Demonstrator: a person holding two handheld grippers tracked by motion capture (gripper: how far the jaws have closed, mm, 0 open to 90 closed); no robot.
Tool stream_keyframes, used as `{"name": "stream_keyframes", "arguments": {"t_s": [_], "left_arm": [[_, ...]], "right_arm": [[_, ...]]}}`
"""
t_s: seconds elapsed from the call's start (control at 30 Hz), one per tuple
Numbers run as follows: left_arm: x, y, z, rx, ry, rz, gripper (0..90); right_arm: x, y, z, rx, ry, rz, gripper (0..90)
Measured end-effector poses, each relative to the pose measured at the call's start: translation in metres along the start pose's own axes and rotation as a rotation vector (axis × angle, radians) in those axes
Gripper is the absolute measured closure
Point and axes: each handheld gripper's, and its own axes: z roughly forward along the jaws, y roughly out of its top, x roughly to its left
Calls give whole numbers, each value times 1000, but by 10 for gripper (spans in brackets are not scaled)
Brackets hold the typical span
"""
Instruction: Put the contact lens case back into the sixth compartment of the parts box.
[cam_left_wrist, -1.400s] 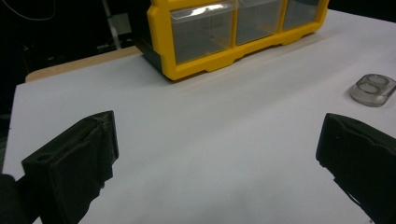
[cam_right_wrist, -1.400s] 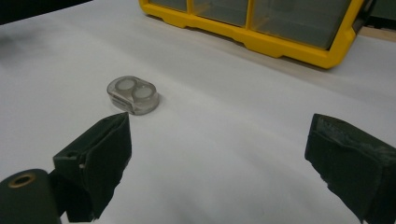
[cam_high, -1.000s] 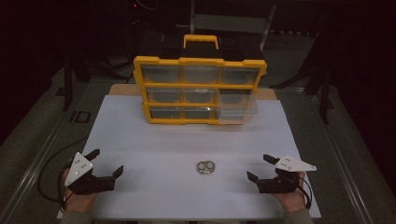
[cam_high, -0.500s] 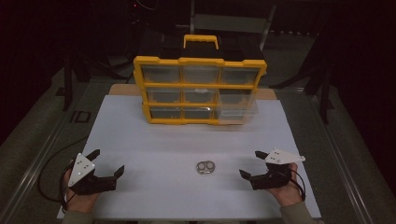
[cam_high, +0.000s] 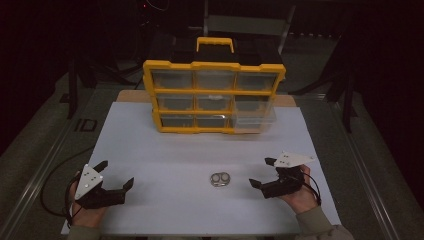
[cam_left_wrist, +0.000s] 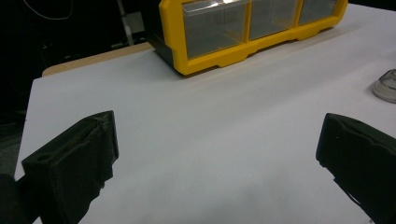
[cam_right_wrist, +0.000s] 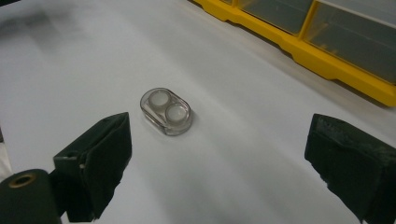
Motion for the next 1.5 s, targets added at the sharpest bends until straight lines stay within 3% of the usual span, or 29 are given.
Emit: {"name": "stream_keyframes", "arguments": {"t_s": [0.37,0.83,1.5], "left_arm": [[-1,-1,1,-2,-1,2,0],[-1,-1,1,2,-4,4,0],[-2,-2,2,7,-7,11,0]], "right_arm": [[-1,16,10,63,55,-34,74],[12,27,43,161,125,-78,75],[22,36,87,272,157,-147,78]]}}
